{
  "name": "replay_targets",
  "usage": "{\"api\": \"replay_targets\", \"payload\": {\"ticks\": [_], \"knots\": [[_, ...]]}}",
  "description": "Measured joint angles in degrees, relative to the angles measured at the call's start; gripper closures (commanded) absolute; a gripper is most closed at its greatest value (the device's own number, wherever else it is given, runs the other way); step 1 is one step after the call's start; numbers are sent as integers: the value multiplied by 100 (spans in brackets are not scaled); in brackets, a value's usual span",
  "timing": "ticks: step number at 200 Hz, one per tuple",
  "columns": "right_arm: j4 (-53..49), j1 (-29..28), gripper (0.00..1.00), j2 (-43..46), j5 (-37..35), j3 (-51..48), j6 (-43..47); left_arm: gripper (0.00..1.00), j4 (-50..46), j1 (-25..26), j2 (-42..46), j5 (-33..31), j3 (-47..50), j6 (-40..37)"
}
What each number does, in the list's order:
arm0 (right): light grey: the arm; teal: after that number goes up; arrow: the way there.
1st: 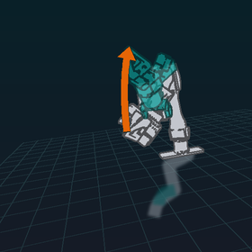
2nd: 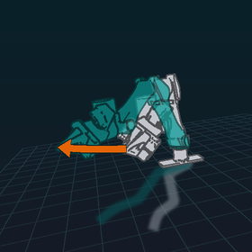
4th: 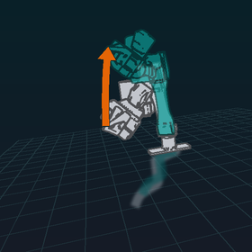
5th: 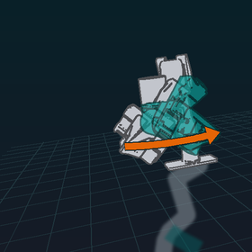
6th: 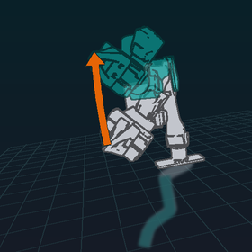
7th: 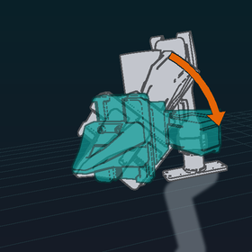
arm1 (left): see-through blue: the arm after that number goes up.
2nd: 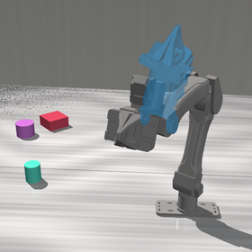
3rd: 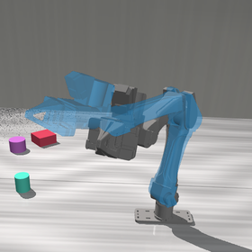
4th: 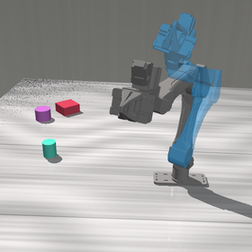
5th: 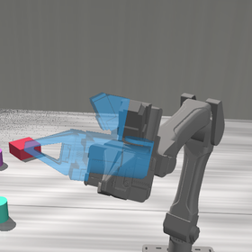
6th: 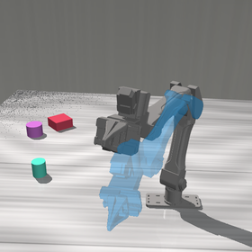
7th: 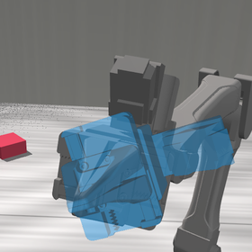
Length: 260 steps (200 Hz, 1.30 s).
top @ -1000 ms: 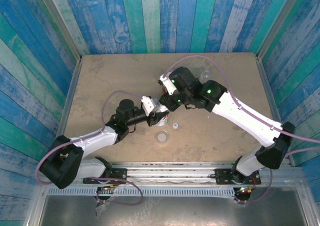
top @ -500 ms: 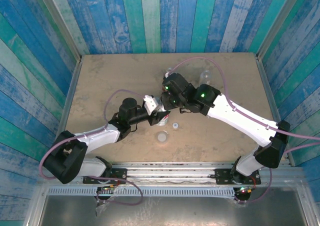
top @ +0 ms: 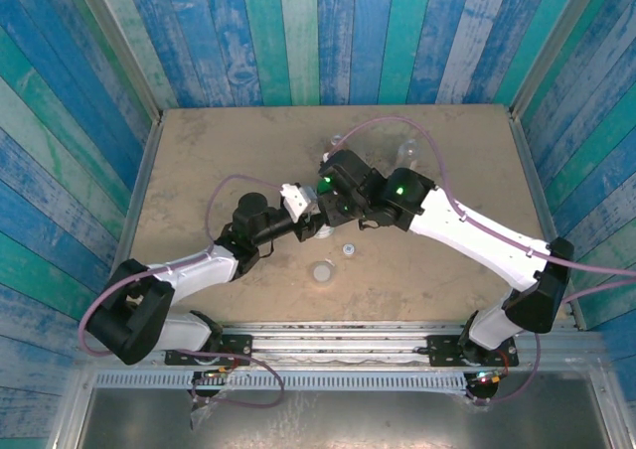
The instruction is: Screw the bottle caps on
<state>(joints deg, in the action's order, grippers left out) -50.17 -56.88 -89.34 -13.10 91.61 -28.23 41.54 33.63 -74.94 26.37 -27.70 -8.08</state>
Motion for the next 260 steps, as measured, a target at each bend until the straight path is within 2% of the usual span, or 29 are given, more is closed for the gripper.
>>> {"api": "replay_targets", "payload": {"ticks": [34, 59, 92, 127, 157, 194, 260], "knots": [[26, 20, 34, 138, 144, -61, 636, 45, 42, -4, 2, -42, 2, 17], [260, 166, 36, 785, 487, -568, 1353, 45, 17, -4, 2, 37, 2, 17], [752, 796, 36, 1860, 1344, -1228, 2282, 45, -55, -4, 31, 348, 4, 0], [1152, 1287, 35, 2356, 2463, -1506, 3589, 45, -247, -4, 212, 925, 4, -118], [1069, 1355, 36, 2232, 3224, -1438, 4719, 45, -588, -4, 236, 1469, -83, -267], [557, 1408, 39, 1628, 3891, -828, 5737, 45, -1084, -2, 238, 1878, -323, -531], [-101, 1408, 45, 1108, 4400, -369, 6402, 45, -1488, -2, 409, 2162, -391, -734]]}}
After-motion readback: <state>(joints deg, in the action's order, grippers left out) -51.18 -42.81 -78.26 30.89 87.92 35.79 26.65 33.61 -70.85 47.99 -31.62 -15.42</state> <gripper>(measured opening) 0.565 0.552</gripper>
